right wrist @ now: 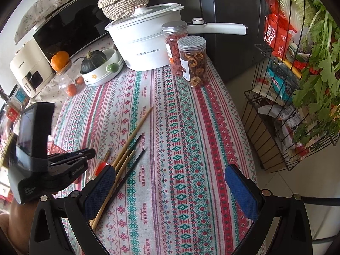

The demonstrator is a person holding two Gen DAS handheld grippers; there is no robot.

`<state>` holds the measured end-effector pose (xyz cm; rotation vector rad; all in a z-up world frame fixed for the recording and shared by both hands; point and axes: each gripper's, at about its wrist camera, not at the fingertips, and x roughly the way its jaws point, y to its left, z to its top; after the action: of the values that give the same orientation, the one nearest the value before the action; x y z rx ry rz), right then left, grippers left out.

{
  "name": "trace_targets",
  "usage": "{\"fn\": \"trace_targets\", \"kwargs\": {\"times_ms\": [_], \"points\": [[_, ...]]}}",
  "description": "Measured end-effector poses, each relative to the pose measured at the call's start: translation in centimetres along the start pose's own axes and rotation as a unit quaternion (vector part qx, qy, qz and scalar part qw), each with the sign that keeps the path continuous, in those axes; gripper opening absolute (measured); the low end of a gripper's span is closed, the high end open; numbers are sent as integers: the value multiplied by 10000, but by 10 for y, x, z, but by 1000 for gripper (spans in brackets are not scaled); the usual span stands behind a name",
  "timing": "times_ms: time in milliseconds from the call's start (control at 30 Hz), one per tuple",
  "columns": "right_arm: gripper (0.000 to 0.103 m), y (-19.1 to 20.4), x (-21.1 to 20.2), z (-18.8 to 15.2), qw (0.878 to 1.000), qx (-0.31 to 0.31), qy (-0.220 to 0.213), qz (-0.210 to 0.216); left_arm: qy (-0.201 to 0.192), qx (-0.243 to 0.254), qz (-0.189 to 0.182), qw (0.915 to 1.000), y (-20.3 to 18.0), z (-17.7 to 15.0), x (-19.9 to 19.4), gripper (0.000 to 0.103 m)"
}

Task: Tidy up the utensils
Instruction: 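Lower the left tool onto the white spoon and close on its handle, then grasp a wooden chopstick with the right tool while the left tool lifts the spoon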

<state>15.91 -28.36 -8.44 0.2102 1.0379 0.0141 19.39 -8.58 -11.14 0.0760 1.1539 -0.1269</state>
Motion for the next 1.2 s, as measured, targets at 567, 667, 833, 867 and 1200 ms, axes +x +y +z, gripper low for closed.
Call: {"fn": "trace_targets", "kwargs": {"times_ms": [567, 667, 833, 867, 1200], "points": [[86, 28, 67, 2, 9925, 305, 915, 749, -2169, 336, -499, 9743, 56, -53, -125, 10], [80, 36, 80, 5, 9927, 168, 974, 696, -2386, 112, -617, 9691, 73, -63, -128, 10], [73, 41, 102, 18, 9916, 218, 1012, 777, -2461, -101, -892, 9651, 91, -64, -133, 10], [71, 42, 106, 22, 9918, 236, 985, 780, -2511, -114, -878, 9639, 93, -66, -134, 10], [49, 71, 155, 51, 9957, 98, 861, 327, -2529, -210, -1052, 9615, 111, -72, -133, 10]]}}
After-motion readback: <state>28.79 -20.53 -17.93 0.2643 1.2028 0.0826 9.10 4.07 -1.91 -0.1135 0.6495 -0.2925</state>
